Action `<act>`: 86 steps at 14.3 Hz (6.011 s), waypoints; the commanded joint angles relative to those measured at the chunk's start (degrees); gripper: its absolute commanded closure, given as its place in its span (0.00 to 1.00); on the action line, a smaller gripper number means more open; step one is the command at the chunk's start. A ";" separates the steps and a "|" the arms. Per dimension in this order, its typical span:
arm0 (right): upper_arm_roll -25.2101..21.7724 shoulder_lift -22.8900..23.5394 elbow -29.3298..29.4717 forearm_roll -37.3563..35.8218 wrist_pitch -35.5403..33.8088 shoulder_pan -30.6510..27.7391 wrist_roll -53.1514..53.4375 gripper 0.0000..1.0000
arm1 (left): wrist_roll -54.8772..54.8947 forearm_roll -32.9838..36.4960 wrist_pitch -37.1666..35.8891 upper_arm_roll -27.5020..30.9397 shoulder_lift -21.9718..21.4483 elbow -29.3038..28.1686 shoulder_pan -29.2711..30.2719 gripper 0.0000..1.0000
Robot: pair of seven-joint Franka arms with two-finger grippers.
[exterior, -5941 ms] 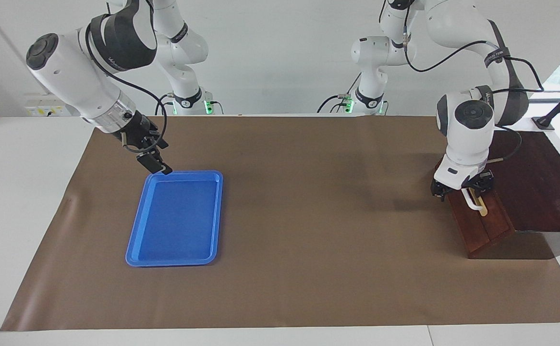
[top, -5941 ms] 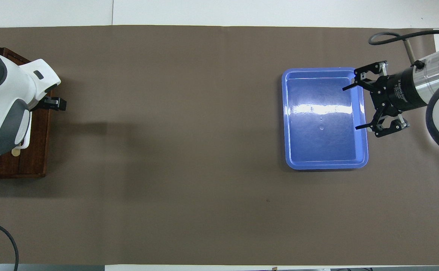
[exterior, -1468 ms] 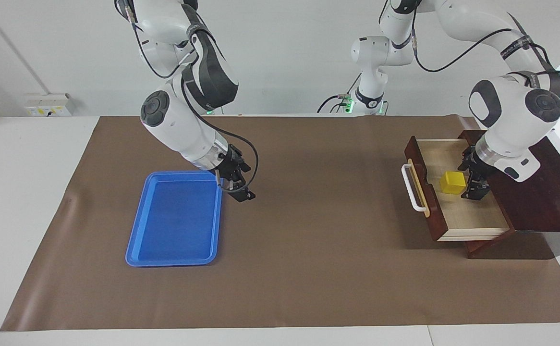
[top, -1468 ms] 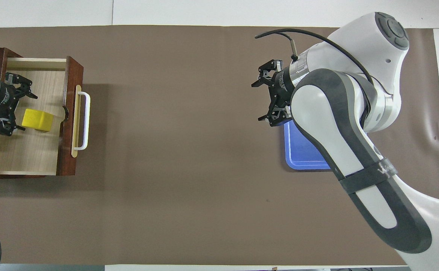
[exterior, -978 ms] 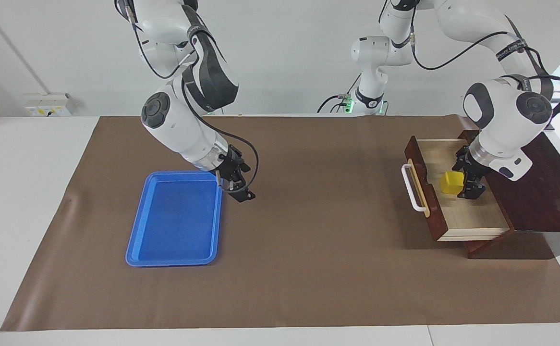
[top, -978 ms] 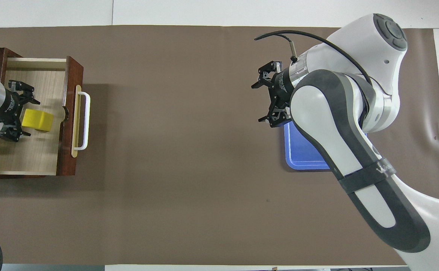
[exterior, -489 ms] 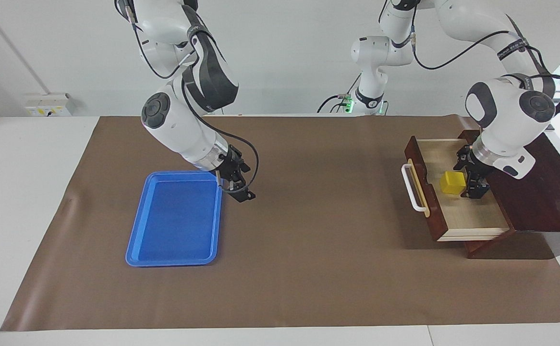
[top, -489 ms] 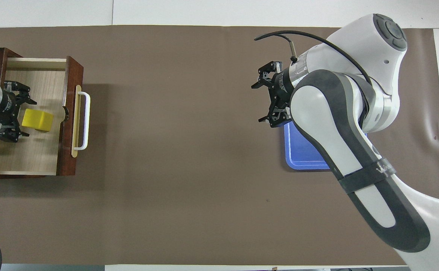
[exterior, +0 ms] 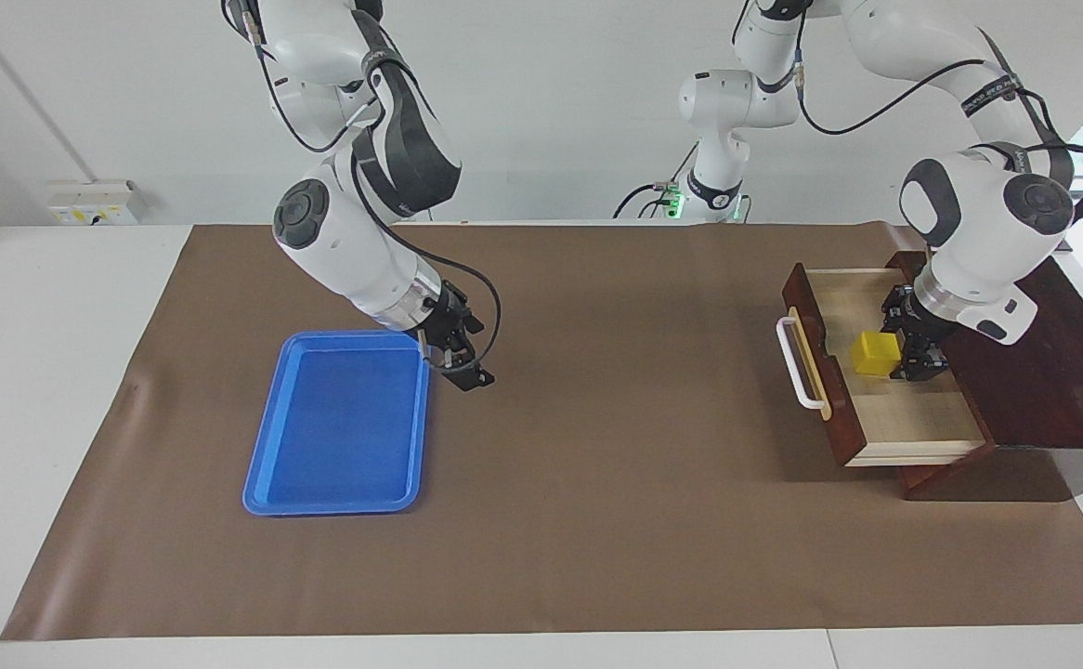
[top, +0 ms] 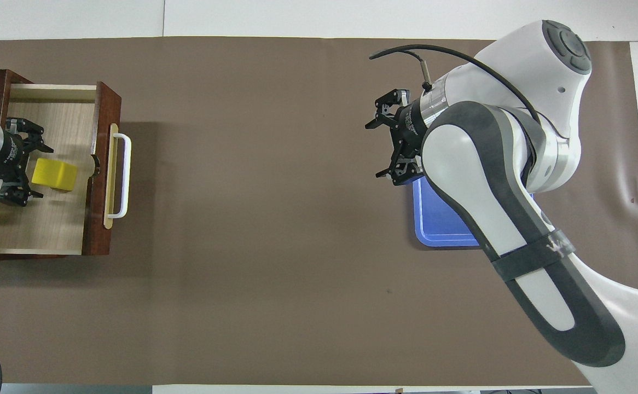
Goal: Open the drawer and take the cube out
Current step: 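Close the left gripper on the yellow cube inside the drawer, then lift the cube with the left gripper while the right gripper approaches, then grasp the yellow cube with the right gripper from the left gripper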
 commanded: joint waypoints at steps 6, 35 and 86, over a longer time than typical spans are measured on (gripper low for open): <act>-0.07 -0.44 -1.28 -0.01 1.06 -0.13 -1.76 0.04 | -1.24 -2.48 -13.10 -0.61 4.39 15.67 -2.09 1.00; -0.51 15.19 28.23 -4.58 -9.66 6.90 7.55 0.08 | -66.72 8.67 -11.82 -36.30 10.20 26.61 -7.37 1.00; -0.51 12.83 20.70 19.58 -7.20 3.12 -1.41 0.08 | -67.42 8.41 -12.26 -37.01 10.03 25.38 -7.02 1.00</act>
